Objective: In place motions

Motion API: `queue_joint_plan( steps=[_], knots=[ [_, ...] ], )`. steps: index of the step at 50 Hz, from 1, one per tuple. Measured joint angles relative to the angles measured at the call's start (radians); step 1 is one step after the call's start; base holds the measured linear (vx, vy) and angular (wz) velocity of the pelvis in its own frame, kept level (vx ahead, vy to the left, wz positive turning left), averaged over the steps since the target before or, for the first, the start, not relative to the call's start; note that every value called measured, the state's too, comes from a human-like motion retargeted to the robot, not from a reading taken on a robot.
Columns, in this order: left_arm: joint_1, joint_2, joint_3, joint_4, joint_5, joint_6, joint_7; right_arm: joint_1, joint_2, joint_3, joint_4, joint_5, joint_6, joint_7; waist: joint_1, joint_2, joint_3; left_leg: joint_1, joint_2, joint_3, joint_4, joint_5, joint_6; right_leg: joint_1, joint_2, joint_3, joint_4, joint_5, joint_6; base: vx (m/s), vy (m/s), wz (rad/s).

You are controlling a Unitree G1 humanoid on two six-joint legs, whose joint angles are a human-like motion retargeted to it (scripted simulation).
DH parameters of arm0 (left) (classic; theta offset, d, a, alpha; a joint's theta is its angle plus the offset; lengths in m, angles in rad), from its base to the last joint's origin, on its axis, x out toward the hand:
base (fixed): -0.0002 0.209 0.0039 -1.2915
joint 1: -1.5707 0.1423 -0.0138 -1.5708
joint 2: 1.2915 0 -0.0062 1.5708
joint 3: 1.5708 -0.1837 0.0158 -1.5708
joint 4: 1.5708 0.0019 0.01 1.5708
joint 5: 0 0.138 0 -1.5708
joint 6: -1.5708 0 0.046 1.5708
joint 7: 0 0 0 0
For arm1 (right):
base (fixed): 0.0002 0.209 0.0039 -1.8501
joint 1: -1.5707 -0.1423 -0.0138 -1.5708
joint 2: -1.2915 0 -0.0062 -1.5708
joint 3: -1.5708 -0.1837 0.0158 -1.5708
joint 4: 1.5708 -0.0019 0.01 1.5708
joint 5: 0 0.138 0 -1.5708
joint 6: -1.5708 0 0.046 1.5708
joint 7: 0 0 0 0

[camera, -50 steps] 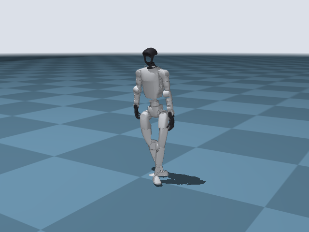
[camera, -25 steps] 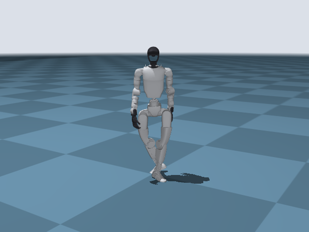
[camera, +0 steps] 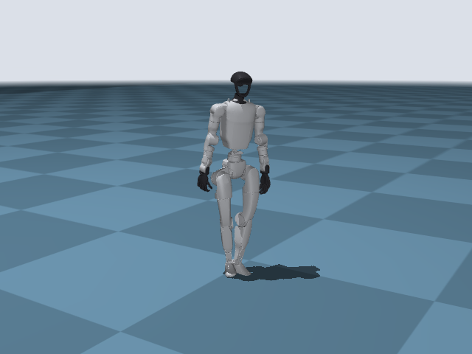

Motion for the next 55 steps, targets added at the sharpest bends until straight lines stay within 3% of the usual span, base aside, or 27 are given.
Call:
queue_joint_plan(
  steps=[2,10,13,15,17,21,27,30,32,37,41,43,48,55],
  knots=[
    [0.005,-0.006,0.010,0.006,-0.003,0.012,-0.031,-0.003,-0.001,0.002,-0.021,-0.016,-0.005,0.015,0.064,-0.026,0.001,0.016,-0.007,0.040,0.002,-0.016,0.003,0.035,-0.034,-0.067,-0.013,0.006,0.019,0.01,-0.01,-0.32],
    [0.057,-0.037,0.039,-0.007,-0.024,0.001,-0.019,-0.048,0.001,0.001,-0.096,-0.036,-0.031,-0.009,0.083,-0.078,-0.011,0.000,-0.057,0.014,0.124,-0.079,0.050,0.007,-0.065,0.080,-0.007,0.013,0.036,-0.03,0.06,-0.35],
    [0.056,-0.049,0.053,0.006,-0.015,0.006,-0.004,-0.067,0.007,0.012,-0.121,-0.019,-0.041,-0.012,0.131,-0.096,-0.012,-0.045,-0.120,-0.183,0.173,-0.071,0.105,-0.037,-0.084,0.171,0.029,0.028,0.026,-0.12,0.09,-1.78],
    [0.051,-0.053,0.057,0.007,-0.020,0.002,-0.002,-0.087,0.014,0.024,-0.138,-0.005,-0.048,-0.012,0.161,-0.102,0.015,-0.054,-0.152,-0.324,0.189,-0.050,0.085,-0.055,-0.075,0.239,0.046,0.043,0.011,-0.27,0.02,-2.34],
    [0.055,-0.054,0.065,-0.002,-0.016,-0.004,-0.009,-0.102,0.023,0.038,-0.161,-0.003,-0.054,-0.004,0.207,-0.105,0.040,-0.039,-0.132,-0.342,0.162,-0.047,0.046,-0.074,-0.054,0.329,0.058,0.065,-0.004,-0.29,-0.01,-2.90],
    [0.065,-0.055,0.060,-0.001,-0.024,-0.020,0.002,-0.111,0.032,0.048,-0.229,-0.018,-0.078,0.031,0.161,-0.074,0.071,0.012,-0.064,-0.205,0.069,-0.093,0.076,-0.094,0.000,0.410,0.049,0.121,-0.029,-0.46,0.00,-1.93],
    [0.081,-0.005,0.045,0.043,0.028,-0.011,-0.015,-0.100,0.017,0.093,-0.267,0.006,-0.102,0.024,-0.049,0.003,0.034,-0.007,0.049,-0.021,-0.018,-0.086,0.048,-0.192,0.047,0.389,0.044,0.125,-0.065,-0.56,0.24,-1.64],
    [0.093,0.033,0.023,0.053,0.080,-0.015,-0.006,-0.113,0.005,0.073,-0.225,0.046,-0.073,-0.004,-0.052,0.016,0.044,0.022,0.082,0.119,-0.058,-0.101,0.048,-0.197,0.007,0.212,0.031,0.084,-0.109,-0.62,0.49,-3.02],
    [0.111,0.053,0.023,0.062,0.106,-0.020,0.007,-0.117,-0.006,0.053,-0.195,0.073,-0.054,-0.003,-0.038,0.023,0.039,0.043,0.108,0.249,-0.079,-0.121,0.036,-0.173,-0.034,0.012,0.023,0.049,-0.125,-0.40,0.40,-3.48],
    [0.177,0.076,0.059,0.087,0.109,-0.024,0.008,-0.136,-0.046,0.004,-0.125,0.118,-0.038,0.001,0.010,0.053,0.015,0.093,0.176,0.606,-0.103,-0.175,-0.013,-0.106,-0.098,-0.441,0.044,-0.009,-0.119,-0.52,0.51,-3.76],
    [0.222,0.078,0.085,0.110,0.099,-0.014,0.011,-0.159,-0.081,-0.015,-0.084,0.142,-0.031,-0.019,0.054,0.054,0.013,0.161,0.180,0.846,-0.118,-0.210,-0.058,-0.043,-0.093,-0.656,0.041,-0.016,-0.127,-0.45,0.48,-3.77],
    [0.244,0.079,0.085,0.110,0.100,-0.012,0.009,-0.170,-0.092,-0.024,-0.065,0.144,-0.030,-0.032,0.068,0.051,0.009,0.190,0.172,0.919,-0.114,-0.225,-0.080,-0.036,-0.084,-0.671,0.033,0.000,-0.134,-0.39,0.44,-3.38],
    [0.259,0.070,0.063,0.096,0.114,-0.006,0.014,-0.169,-0.102,-0.051,-0.021,0.154,-0.023,-0.052,0.047,0.067,-0.008,0.233,0.171,1.004,-0.076,-0.242,-0.113,-0.077,-0.071,-0.516,0.055,0.065,-0.157,-0.37,0.35,-2.42],
    [0.177,0.035,0.035,0.060,0.116,-0.002,0.013,-0.120,-0.102,-0.141,0.067,0.206,0.014,-0.061,-0.061,0.202,-0.088,0.241,0.209,1.060,-0.089,-0.238,-0.152,-0.126,-0.026,-0.432,0.114,0.063,-0.048,-0.28,0.23,-0.89]
  ],
)
